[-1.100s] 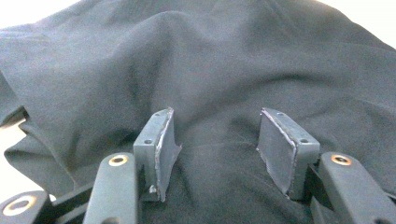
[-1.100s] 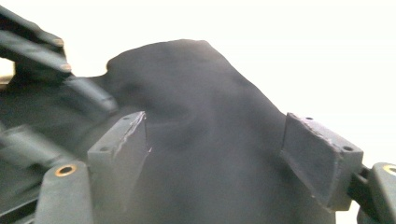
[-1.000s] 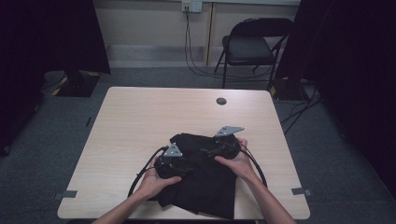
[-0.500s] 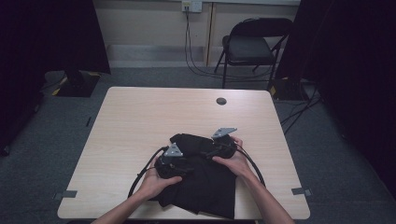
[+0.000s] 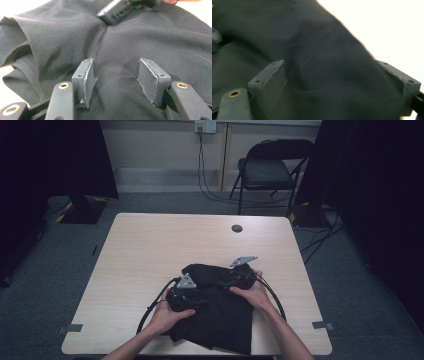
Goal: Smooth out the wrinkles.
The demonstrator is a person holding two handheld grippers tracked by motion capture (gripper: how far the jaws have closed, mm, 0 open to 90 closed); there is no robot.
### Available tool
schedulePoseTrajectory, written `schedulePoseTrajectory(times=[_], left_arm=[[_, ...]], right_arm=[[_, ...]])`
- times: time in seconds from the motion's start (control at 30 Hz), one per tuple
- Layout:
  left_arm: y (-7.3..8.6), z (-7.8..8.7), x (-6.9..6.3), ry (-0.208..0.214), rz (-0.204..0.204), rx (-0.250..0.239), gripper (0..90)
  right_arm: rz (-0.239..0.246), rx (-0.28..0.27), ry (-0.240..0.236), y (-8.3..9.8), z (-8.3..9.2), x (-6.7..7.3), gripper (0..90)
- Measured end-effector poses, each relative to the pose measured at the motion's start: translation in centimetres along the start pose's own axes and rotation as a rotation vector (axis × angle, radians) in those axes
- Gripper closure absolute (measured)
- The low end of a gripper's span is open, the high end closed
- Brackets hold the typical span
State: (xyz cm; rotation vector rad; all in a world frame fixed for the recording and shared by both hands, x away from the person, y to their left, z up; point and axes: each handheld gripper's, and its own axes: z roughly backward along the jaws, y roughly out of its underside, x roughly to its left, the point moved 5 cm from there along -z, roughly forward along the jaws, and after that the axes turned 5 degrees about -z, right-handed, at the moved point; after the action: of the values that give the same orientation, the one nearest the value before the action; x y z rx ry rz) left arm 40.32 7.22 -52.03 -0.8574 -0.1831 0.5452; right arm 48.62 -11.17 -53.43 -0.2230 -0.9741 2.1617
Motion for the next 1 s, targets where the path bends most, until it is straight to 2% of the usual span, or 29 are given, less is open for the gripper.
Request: schedulePoseTrajectory(times=[0.07, 0.1, 0.2, 0.23, 0.37, 0.43, 0.47, 0.5, 0.6, 0.63, 0.67, 0.73, 0.77, 0.8, 0.83, 0.93, 1.0], left_arm=[[0.0, 0.0, 0.0, -0.007, -0.008, 0.003, 46.7], [0.0, 0.0, 0.0, -0.007, -0.008, 0.003, 46.7], [0.0, 0.0, 0.0, -0.008, -0.005, 0.005, 46.7], [0.0, 0.0, 0.0, -0.008, -0.005, 0.005, 46.7], [0.0, -0.1, -0.1, -0.015, -0.002, 0.002, 46.8], [0.0, -0.1, -0.1, -0.017, -0.002, 0.0, 46.9], [0.0, -0.1, -0.1, -0.02, -0.003, 0.001, 47.0], [-0.1, -0.2, -0.1, -0.037, -0.006, 0.007, 47.3], [-0.4, -0.7, 0.0, -0.064, -0.005, 0.016, 48.3], [-0.5, -0.8, 0.2, -0.067, -0.002, 0.015, 48.3], [-0.7, -1.0, 0.4, -0.068, 0.014, -0.003, 48.3], [-1.3, -1.5, 0.9, -0.066, 0.013, -0.033, 48.3], [-1.3, -1.5, 0.9, -0.066, 0.013, -0.033, 48.1], [-2.5, -1.8, 1.4, -0.055, -0.008, -0.021, 47.8], [-3.1, -1.7, 1.6, -0.041, -0.011, -0.009, 47.7], [-4.5, 0.2, 1.4, 0.002, -0.021, -0.063, 48.3], [-4.7, 1.6, 1.1, 0.003, -0.039, -0.066, 49.6]], right_arm=[[0.012, 0.017, -0.025, 0.1, 0.1, 0.7, 14.3], [0.011, 0.021, -0.059, 0.2, 0.2, 1.2, 15.8], [0.047, 0.032, -0.093, 0.3, 0.4, 2.2, 29.5], [0.047, 0.032, -0.093, 0.3, 0.4, 2.2, 29.5], [0.033, 0.034, -0.173, 0.5, 0.8, 2.7, 55.7], [0.04, 0.034, -0.182, 0.5, 0.8, 2.9, 58.8], [0.03, 0.037, -0.195, 0.6, 0.8, 3.1, 67.7], [0.026, 0.038, -0.202, 0.6, 0.8, 3.1, 68.7], [0.02, 0.036, -0.211, 0.3, 1.0, 3.3, 71.2], [0.024, 0.028, -0.2, 0.2, 1.2, 3.2, 71.4], [0.024, 0.011, -0.189, -0.2, 1.5, 3.0, 71.6], [0.011, -0.034, -0.177, -1.0, 2.2, 2.3, 71.8], [0.011, -0.034, -0.177, -1.0, 2.2, 2.3, 71.8], [0.0, -0.066, -0.148, -1.6, 2.9, 1.5, 71.9], [-0.001, -0.067, -0.143, -1.6, 3.0, 1.2, 71.9], [-0.034, -0.089, -0.127, -1.4, 3.6, 0.0, 71.9], [-0.05, -0.108, -0.109, -1.4, 4.2, -0.7, 71.9]])
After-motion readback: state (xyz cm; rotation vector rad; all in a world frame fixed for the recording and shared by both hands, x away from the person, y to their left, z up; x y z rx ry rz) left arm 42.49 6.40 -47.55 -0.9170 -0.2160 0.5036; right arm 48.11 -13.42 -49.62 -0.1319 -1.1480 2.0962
